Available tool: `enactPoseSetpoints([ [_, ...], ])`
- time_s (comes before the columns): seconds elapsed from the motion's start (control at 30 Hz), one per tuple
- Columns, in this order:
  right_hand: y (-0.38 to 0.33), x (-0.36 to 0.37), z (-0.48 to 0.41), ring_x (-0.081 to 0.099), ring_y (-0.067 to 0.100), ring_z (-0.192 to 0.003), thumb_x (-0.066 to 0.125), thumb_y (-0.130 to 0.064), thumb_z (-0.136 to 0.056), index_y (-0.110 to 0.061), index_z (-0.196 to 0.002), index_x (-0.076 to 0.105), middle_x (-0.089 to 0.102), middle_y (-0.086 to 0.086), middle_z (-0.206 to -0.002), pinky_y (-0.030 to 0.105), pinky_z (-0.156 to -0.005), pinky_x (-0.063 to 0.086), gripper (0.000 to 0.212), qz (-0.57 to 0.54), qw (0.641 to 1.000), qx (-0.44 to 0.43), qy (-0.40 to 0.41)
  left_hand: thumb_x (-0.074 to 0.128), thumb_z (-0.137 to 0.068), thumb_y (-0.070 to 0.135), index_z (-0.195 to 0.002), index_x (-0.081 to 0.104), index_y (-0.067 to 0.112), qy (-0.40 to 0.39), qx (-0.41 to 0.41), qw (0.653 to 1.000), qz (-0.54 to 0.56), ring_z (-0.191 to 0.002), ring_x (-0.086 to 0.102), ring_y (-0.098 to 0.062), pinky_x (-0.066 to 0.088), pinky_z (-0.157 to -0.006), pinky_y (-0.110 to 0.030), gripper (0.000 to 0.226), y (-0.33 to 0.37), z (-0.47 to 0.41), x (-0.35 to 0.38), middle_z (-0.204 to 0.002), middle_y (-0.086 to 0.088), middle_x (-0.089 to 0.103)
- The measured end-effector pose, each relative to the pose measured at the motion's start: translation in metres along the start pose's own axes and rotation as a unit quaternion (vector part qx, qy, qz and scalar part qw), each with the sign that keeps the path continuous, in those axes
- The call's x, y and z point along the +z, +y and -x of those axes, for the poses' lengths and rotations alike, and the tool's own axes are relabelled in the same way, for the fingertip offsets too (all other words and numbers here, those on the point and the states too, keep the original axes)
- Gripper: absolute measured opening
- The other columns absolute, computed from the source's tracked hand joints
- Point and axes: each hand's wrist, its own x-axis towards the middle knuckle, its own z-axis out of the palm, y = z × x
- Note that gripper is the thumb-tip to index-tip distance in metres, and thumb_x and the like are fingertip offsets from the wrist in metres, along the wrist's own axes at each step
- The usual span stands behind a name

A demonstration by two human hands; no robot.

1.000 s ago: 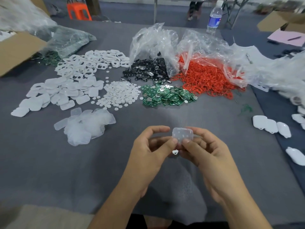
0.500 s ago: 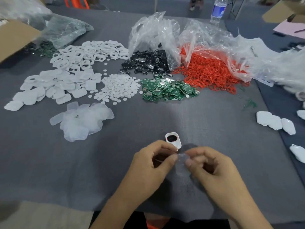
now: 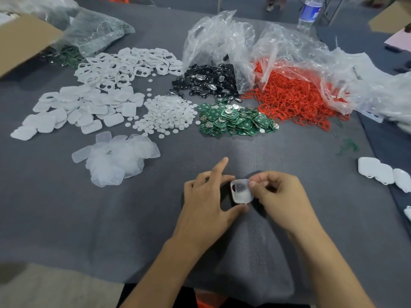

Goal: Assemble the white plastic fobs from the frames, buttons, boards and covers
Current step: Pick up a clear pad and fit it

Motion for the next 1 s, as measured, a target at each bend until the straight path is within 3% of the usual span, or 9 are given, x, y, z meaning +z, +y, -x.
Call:
enactPoseSetpoints([
  [0.2,-0.001,0.004,-0.002,0.065,0.012,-0.065,0.073,-0.019,-0.088,-0.027,-0.074,0.075,0.071,0.001,-0.069,0.031,-0.065,0.052,0.016,0.015,1.0,0.0,0.0,0.069,-0.075,0.075,-0.158,0.019,0.04,-0.001,-0.003,1.0,-0.005,-0.134,0.035,0.006,0.016,-0.105,-0.023,0.102,-0.002,0.0,0.001,-0.131,0.031,0.057],
  [0.33,-0.006,0.001,-0.003,0.063,0.012,-0.064,0.073,-0.017,-0.089,-0.024,-0.076,0.076,0.072,0.003,-0.072,0.034,-0.067,0.053,0.015,-0.002,1.0,0.007,-0.016,0.07,-0.076,0.073,-0.158,0.021,0.04,0.002,0.001,1.0,-0.003,-0.132,0.032,0.01,0.01,-0.106,-0.013,0.101,-0.003,0.0,0.001,-0.131,0.032,0.056],
  [0.5,-0.009,-0.001,-0.004,0.062,0.012,-0.065,0.07,-0.015,-0.091,-0.021,-0.077,0.075,0.073,0.002,-0.073,0.032,-0.068,0.052,0.016,0.038,0.998,0.004,-0.047,0.073,-0.076,0.07,-0.157,0.021,0.041,0.003,0.0,1.0,0.001,-0.131,0.03,0.012,0.012,-0.108,-0.014,0.101,-0.003,0.0,0.001,-0.13,0.033,0.056],
  [0.7,-0.005,0.002,-0.007,0.064,-0.002,-0.062,0.077,-0.017,-0.085,-0.03,-0.072,0.076,0.071,-0.013,-0.066,0.007,-0.056,0.042,0.018,0.075,0.996,-0.027,-0.036,0.074,-0.077,0.068,-0.157,0.024,0.041,0.006,0.004,1.0,-0.006,-0.132,0.03,0.011,0.013,-0.104,-0.016,0.098,-0.003,0.0,0.001,-0.128,0.035,0.054],
  [0.8,-0.001,0.004,-0.007,0.065,0.0,-0.06,0.081,-0.017,-0.081,-0.033,-0.072,0.076,0.07,-0.013,-0.065,0.008,-0.057,0.045,0.019,0.07,0.996,-0.043,-0.02,0.074,-0.076,0.068,-0.156,0.025,0.04,0.005,0.007,1.0,-0.01,-0.132,0.032,0.01,0.015,-0.103,-0.019,0.097,-0.002,0.0,0.0,-0.13,0.033,0.056],
  [1.0,0.008,0.009,-0.004,0.06,0.0,-0.057,0.086,-0.018,-0.075,-0.032,-0.072,0.068,0.065,-0.016,-0.067,0.006,-0.054,0.042,0.023,0.084,0.99,-0.106,0.025,0.074,-0.071,0.066,-0.127,0.045,0.048,0.029,0.017,0.999,-0.027,-0.124,0.04,0.007,0.026,-0.1,-0.025,0.065,0.0,-0.001,0.0,-0.12,0.034,0.058],
])
